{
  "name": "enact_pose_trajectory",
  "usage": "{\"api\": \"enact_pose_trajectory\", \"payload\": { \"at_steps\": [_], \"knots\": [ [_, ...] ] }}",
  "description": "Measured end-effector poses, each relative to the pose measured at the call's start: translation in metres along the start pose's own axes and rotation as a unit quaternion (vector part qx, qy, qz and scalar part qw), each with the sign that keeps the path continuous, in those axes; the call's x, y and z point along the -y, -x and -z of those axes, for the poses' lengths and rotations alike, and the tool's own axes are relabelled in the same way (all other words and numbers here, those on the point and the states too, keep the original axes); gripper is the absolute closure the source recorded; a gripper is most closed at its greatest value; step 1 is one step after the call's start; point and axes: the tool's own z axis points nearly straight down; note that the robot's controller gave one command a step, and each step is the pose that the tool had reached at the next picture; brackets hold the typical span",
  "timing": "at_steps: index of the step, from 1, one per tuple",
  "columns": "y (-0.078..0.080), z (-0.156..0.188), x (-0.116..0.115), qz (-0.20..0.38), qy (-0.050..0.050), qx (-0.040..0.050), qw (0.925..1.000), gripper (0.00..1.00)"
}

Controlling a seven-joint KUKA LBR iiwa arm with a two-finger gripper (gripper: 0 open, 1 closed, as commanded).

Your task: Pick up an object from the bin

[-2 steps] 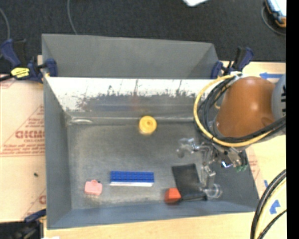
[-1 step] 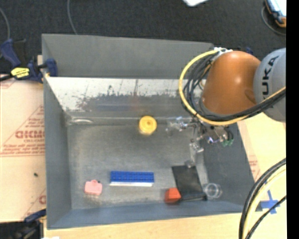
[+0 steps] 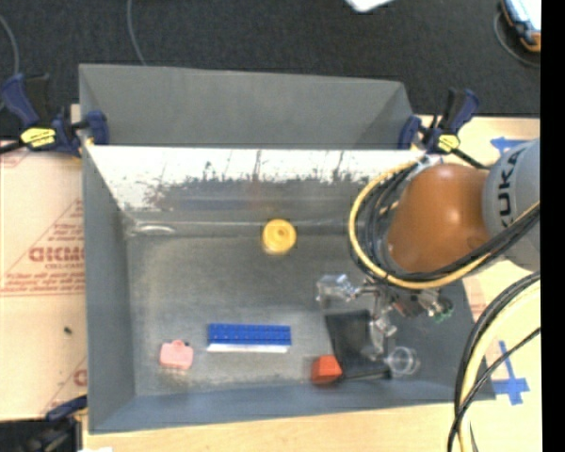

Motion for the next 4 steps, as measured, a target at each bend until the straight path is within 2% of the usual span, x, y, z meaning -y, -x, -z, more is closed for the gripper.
{"api": "enact_pose_trajectory", "payload": {
  "at_steps": [1,2,3,4],
  "knots": [
    [-0.055,0.035,0.012,-0.103,0.001,-0.0004,0.9947,0.0],
    [-0.038,0.021,-0.009,-0.106,-0.001,0.0022,0.9943,0.0],
    [-0.029,-0.009,-0.004,0.009,0.0,0.001,1.0,0.0],
    [-0.028,0.028,0.004,-0.101,-0.001,0.0028,0.9949,0.0]
  ]
}}
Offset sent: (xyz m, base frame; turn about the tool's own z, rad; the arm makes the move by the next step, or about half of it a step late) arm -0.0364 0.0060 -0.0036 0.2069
